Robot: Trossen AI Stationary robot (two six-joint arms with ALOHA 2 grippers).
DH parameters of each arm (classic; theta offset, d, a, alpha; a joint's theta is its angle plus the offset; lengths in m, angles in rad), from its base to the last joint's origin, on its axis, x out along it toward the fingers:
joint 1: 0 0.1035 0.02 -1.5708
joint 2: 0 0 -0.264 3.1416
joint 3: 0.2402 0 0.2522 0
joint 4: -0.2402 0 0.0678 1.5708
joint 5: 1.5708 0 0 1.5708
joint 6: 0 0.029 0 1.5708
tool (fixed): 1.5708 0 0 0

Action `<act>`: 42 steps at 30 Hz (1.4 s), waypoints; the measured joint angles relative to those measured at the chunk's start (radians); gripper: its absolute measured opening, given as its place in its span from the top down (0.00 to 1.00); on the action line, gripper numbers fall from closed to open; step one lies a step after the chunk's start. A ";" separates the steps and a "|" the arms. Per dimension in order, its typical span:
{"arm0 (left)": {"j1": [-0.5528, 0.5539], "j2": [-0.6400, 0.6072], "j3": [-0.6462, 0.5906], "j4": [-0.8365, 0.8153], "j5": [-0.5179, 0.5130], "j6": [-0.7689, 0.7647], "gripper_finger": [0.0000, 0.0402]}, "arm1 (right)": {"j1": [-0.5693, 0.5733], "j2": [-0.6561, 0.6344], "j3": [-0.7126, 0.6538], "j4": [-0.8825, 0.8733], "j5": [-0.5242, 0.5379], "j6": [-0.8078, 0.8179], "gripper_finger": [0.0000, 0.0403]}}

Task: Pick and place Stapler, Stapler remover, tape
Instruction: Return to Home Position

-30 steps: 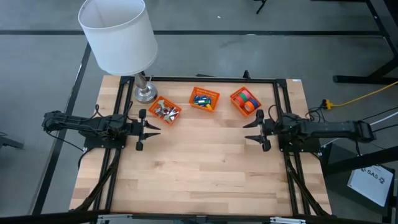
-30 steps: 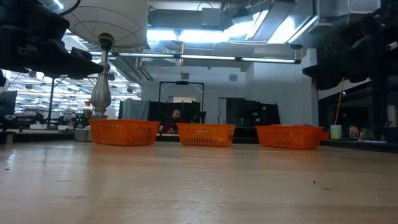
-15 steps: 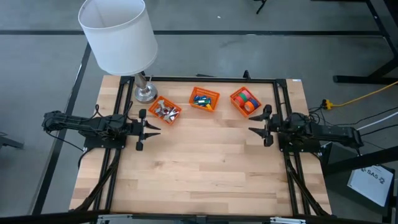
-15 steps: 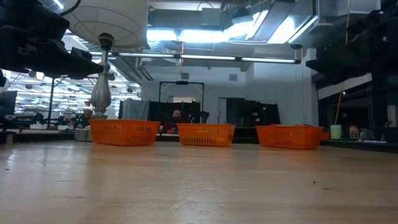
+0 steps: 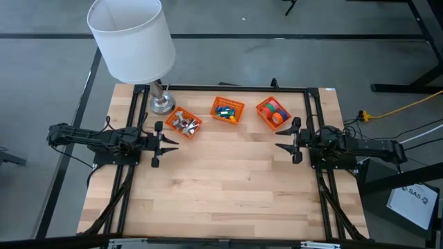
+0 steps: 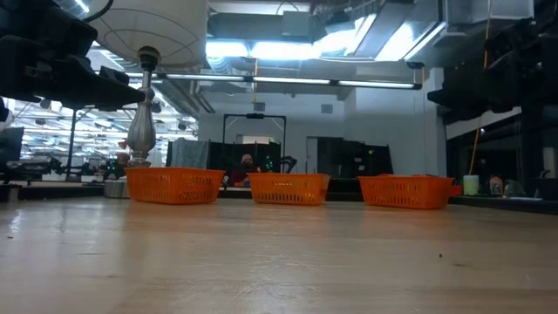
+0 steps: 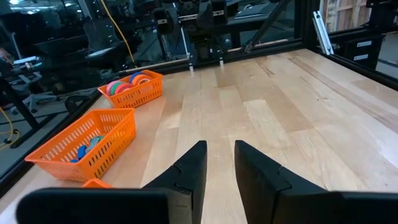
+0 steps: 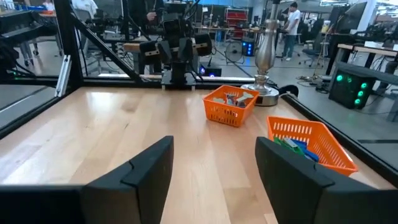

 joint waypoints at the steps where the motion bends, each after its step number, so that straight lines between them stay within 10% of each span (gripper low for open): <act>1: 0.000 0.000 0.000 0.000 0.000 0.000 0.81 | 0.000 0.000 0.000 0.000 0.000 0.000 0.43; 42: 0.000 0.000 0.000 0.000 0.000 0.000 0.81 | -0.076 -0.074 0.000 0.002 -0.008 0.003 0.43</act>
